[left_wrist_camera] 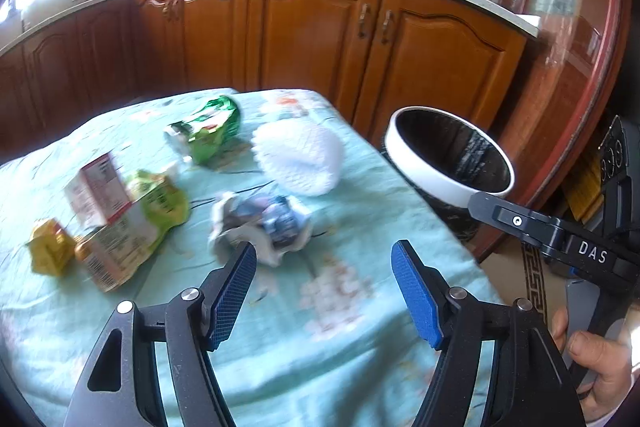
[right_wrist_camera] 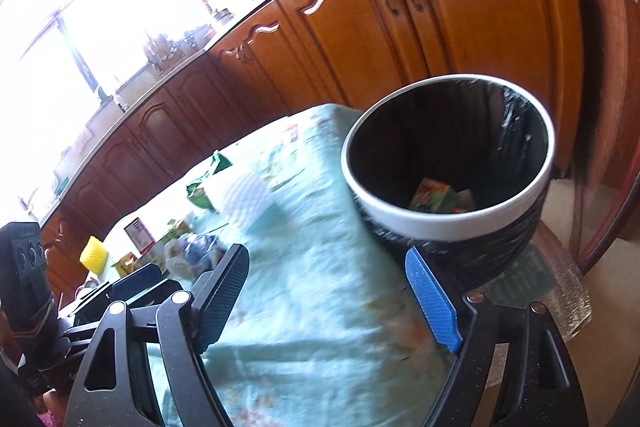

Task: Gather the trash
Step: 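Move both open tools back over the remaining trash on the table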

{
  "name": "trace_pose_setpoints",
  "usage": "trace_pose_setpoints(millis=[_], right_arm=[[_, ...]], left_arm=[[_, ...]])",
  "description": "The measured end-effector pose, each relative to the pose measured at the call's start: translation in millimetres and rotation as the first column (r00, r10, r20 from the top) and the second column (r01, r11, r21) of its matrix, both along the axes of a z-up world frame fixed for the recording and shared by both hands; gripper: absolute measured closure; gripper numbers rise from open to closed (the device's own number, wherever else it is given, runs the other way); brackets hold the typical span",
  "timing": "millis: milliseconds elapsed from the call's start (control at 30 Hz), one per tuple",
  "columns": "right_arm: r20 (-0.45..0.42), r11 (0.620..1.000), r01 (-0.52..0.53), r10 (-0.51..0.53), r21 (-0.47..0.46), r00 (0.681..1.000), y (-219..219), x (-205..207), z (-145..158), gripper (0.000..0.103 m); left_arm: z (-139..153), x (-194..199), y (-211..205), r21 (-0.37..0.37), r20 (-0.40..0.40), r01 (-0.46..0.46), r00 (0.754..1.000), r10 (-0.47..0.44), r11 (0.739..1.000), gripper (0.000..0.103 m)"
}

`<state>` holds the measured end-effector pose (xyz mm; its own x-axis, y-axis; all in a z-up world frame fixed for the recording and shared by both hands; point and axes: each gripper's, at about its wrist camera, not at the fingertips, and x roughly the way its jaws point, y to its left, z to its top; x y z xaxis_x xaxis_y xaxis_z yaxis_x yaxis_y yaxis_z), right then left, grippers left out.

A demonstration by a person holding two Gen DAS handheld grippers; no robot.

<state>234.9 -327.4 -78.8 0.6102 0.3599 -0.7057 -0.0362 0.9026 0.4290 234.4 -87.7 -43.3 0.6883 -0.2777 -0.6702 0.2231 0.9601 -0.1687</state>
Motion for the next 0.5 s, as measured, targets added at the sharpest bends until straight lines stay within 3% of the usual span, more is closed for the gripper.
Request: trace_pose_setpoints(millis=[500], right_arm=[[-0.021, 0.984, -0.175, 0.176, 0.009, 0.984, 98, -8, -9, 0.021]], left_arm=[[-1, -36, 90, -0.039, -0.03, -0.159, 0.987, 0.158, 0.986, 0.033]])
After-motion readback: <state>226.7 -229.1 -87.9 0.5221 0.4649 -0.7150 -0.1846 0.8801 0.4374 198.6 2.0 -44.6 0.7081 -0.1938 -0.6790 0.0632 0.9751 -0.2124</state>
